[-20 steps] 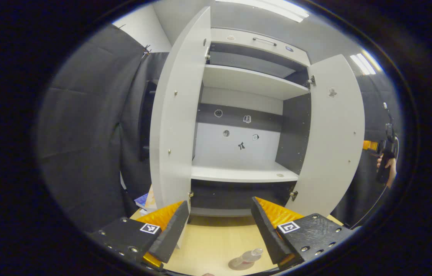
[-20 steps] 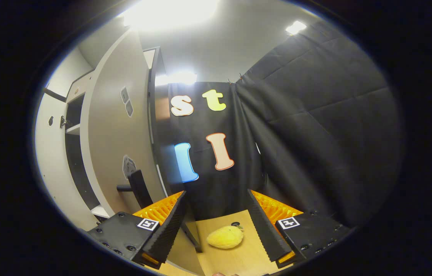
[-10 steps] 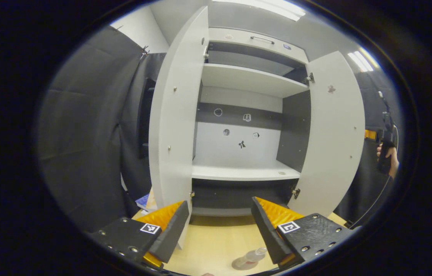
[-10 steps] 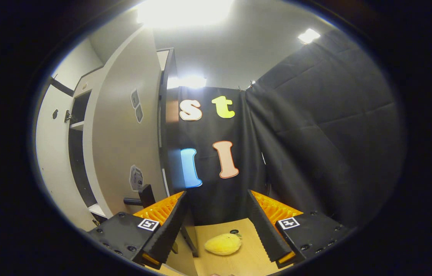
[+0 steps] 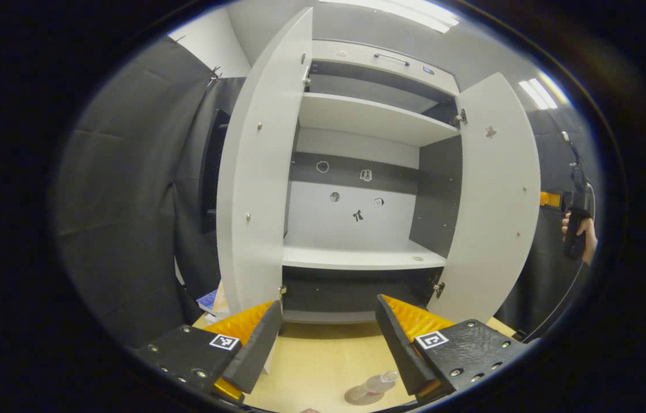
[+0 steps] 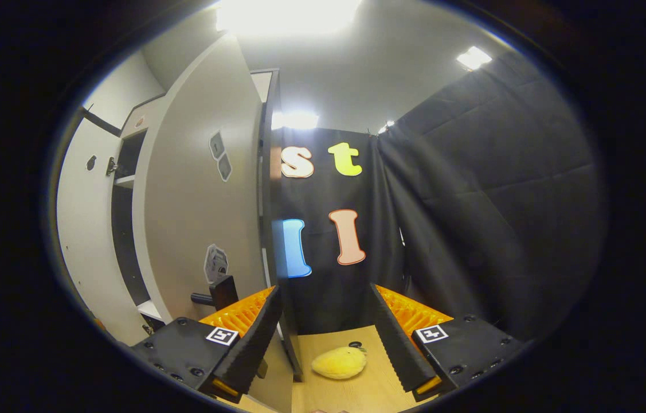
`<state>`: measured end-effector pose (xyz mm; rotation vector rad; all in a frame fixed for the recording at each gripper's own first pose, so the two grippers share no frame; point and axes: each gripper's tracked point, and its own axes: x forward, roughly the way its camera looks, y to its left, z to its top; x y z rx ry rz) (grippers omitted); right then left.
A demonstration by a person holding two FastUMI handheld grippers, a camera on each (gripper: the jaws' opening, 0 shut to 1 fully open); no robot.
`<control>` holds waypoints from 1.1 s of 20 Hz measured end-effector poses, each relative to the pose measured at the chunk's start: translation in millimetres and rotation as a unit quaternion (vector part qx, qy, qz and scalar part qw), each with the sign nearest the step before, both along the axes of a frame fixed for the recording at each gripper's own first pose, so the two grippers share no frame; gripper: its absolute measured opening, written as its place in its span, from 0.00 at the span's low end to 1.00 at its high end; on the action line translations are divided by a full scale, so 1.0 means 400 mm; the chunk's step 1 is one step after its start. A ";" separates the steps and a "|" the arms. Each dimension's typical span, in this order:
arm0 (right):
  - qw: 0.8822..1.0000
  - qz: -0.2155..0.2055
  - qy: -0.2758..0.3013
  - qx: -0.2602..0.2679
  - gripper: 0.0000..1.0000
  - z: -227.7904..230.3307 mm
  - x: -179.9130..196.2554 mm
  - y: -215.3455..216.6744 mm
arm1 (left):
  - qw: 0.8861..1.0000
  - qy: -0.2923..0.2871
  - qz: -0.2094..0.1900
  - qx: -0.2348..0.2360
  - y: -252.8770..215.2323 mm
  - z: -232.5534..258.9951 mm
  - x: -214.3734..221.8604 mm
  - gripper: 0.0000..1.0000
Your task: Grasp the bottle in the cabinet with the left hand and place it on the coaster, then close the right door with the right hand and the left door with the left hand.
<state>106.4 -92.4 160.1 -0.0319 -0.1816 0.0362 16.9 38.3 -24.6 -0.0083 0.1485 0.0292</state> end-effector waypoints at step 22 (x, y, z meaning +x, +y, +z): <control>0.985 0.167 0.049 -0.001 0.92 -0.087 0.031 0.339 | 0.997 0.006 0.070 0.013 0.065 -0.001 -0.114 0.95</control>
